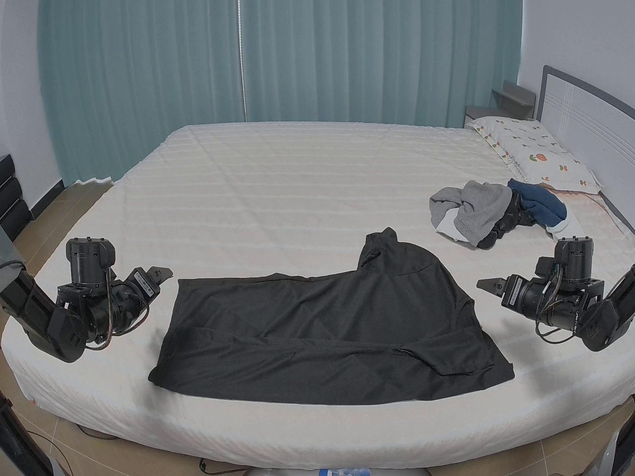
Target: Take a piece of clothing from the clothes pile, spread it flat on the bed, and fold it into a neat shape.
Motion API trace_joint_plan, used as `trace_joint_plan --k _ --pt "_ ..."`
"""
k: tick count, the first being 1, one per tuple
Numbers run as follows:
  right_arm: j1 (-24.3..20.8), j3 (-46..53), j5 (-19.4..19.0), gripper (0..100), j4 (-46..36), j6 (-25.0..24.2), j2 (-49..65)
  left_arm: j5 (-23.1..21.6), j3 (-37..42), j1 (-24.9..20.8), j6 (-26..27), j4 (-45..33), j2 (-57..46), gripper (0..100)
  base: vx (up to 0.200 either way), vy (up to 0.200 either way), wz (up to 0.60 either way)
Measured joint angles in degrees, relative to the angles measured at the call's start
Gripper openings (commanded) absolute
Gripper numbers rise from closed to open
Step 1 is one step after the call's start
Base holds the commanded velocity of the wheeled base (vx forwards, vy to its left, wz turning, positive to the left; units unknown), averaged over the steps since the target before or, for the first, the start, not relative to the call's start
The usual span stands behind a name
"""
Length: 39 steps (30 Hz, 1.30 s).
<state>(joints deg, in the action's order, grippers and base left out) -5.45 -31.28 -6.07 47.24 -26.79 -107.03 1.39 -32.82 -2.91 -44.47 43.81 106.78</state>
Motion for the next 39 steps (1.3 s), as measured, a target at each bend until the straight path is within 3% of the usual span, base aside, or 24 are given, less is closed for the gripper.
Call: trace_joint_plan --k 12,20,26,34,39 --pt "0.1 0.1 -0.4 100 0.0 -1.2 -0.2 -2.3 -6.1 1.6 0.0 -2.4 4.3 100 0.0 0.0 0.0" --pt "-0.8 0.0 -0.4 100 0.3 -2.2 -1.0 -7.2 -19.7 3.4 0.2 -13.6 8.1 100 0.0 0.0 0.0" --pt "-1.6 0.1 -0.4 100 0.5 -2.5 -1.8 -9.8 -28.5 4.2 2.6 -16.9 15.5 100 0.0 0.0 0.0" --pt "-2.5 0.1 -0.5 100 0.5 -2.6 -2.7 -11.1 -37.5 4.5 4.8 -16.1 25.6 100 0.0 0.0 0.0" --pt "-3.3 0.1 -0.5 100 0.5 -2.7 -3.1 -11.1 -38.5 4.5 4.4 -14.3 28.5 100 0.0 0.0 0.0"
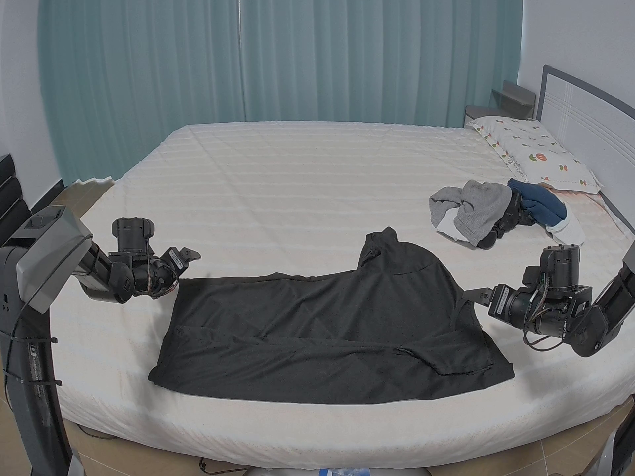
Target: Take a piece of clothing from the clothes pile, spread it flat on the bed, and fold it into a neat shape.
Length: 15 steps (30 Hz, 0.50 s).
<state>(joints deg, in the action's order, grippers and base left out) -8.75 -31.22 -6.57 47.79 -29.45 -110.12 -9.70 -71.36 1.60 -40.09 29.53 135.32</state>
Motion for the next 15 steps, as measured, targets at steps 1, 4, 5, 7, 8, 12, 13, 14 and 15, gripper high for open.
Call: trace_joint_plan --k 1,4,5,7,8,12,13,14,15 --pt "-0.1 0.0 0.0 100 0.0 0.0 0.0 0.0 0.0 0.0 -0.1 0.0 0.4 100 0.0 0.0 0.0" --pt "-0.3 0.0 0.0 100 0.0 0.0 -0.1 0.0 0.0 -0.2 -0.1 0.0 1.0 100 0.0 0.0 0.0" --pt "-0.3 0.0 0.0 100 0.0 0.0 -0.1 0.0 0.0 -0.2 -0.1 0.1 1.1 100 0.0 0.0 0.0" --pt "-0.3 -0.1 0.0 100 0.0 0.0 -0.2 0.0 0.0 -0.3 0.0 0.1 1.3 100 0.0 0.0 0.0" --pt "-0.3 -0.1 0.0 100 0.0 0.0 -0.3 0.1 0.0 -0.5 0.0 0.1 1.3 100 0.0 0.0 0.0" --pt "-0.2 -0.5 0.0 100 0.1 -0.1 -0.6 0.7 -0.1 -1.1 0.2 0.0 1.6 0 0.0 0.0 0.0" --pt "-0.2 -0.6 0.0 100 0.1 -0.2 -0.7 0.9 -0.1 -1.2 0.1 0.0 1.6 0 0.0 0.0 0.0" --pt "-0.1 -0.8 0.0 100 0.1 -0.5 -0.8 1.0 -0.1 -1.2 0.0 0.0 1.6 0 0.0 0.0 0.0" --pt "-0.1 -1.2 0.0 100 0.1 -1.0 -0.9 1.5 -0.1 -1.2 -0.2 -0.1 1.6 0 0.0 0.0 0.0"
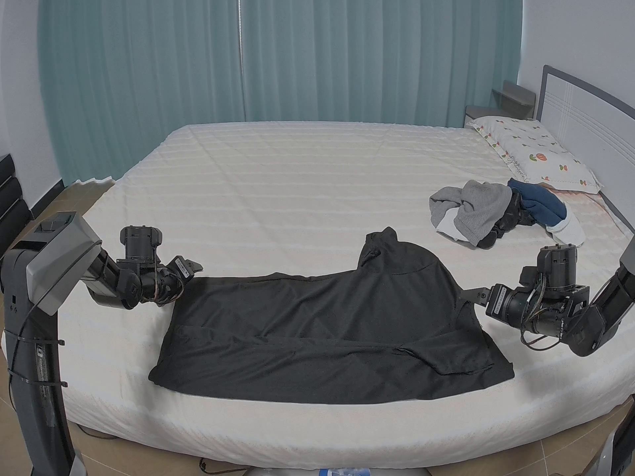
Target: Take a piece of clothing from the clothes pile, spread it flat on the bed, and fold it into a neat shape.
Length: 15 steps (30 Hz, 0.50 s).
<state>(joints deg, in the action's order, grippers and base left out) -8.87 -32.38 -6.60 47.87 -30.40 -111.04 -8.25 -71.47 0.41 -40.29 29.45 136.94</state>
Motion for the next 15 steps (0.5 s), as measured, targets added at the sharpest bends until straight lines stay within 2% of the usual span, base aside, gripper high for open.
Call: trace_joint_plan --k 8,15 --pt "-0.2 -8.5 -0.2 100 -2.0 -0.9 -2.9 3.2 0.1 0.3 -3.5 0.1 -0.9 0 0.0 0.0 0.0" --pt "-0.3 -25.9 -0.3 100 -9.4 -0.8 -9.6 4.0 1.4 0.5 -5.0 0.5 -2.7 0 0.0 0.0 0.0"
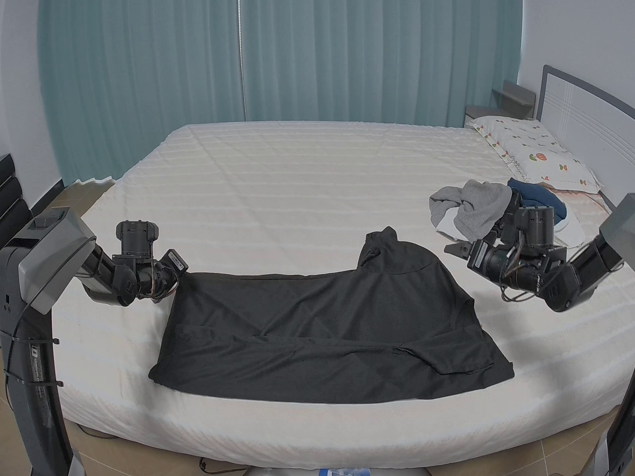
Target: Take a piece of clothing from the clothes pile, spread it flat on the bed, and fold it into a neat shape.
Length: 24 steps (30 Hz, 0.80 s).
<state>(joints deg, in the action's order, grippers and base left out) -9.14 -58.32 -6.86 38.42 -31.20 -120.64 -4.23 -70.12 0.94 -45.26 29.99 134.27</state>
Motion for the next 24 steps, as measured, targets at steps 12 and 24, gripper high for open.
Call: trace_joint_plan --k 12,24 --pt "0.6 -30.7 -2.1 100 -17.1 3.8 -16.4 0.3 2.4 0.0 -0.6 1.9 -2.0 0 0.0 0.0 0.0" --pt "1.2 -53.5 -3.5 100 -30.1 5.7 -30.6 0.4 3.5 -0.1 -0.5 1.9 -2.8 0 0.0 0.0 0.0"
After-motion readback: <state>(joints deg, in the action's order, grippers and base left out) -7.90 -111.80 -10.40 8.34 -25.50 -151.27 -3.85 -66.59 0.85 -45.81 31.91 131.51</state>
